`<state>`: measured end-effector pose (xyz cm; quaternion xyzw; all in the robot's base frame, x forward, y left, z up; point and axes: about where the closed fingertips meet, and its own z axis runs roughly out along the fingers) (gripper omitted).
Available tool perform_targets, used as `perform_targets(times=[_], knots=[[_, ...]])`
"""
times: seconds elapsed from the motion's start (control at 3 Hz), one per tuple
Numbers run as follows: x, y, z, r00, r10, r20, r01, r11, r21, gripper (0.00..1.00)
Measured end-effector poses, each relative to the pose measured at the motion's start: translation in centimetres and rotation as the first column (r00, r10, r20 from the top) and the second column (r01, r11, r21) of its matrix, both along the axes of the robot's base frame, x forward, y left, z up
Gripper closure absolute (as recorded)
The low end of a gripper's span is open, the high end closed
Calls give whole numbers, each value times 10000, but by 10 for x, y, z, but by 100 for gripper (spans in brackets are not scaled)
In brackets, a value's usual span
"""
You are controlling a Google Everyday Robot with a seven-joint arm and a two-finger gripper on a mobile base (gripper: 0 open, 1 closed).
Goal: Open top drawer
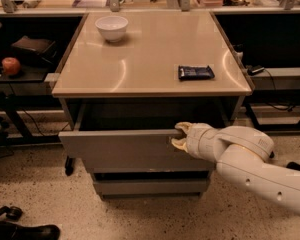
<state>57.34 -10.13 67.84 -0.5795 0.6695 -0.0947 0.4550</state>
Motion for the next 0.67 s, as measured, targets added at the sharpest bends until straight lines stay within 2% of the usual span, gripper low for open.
perform_targets(times=[0.33, 0.67], knots=[[-1, 0, 0, 10000, 0, -1, 0, 10000, 0, 100], [-16, -6, -2, 9999, -66, -84, 66, 10000, 3, 100]])
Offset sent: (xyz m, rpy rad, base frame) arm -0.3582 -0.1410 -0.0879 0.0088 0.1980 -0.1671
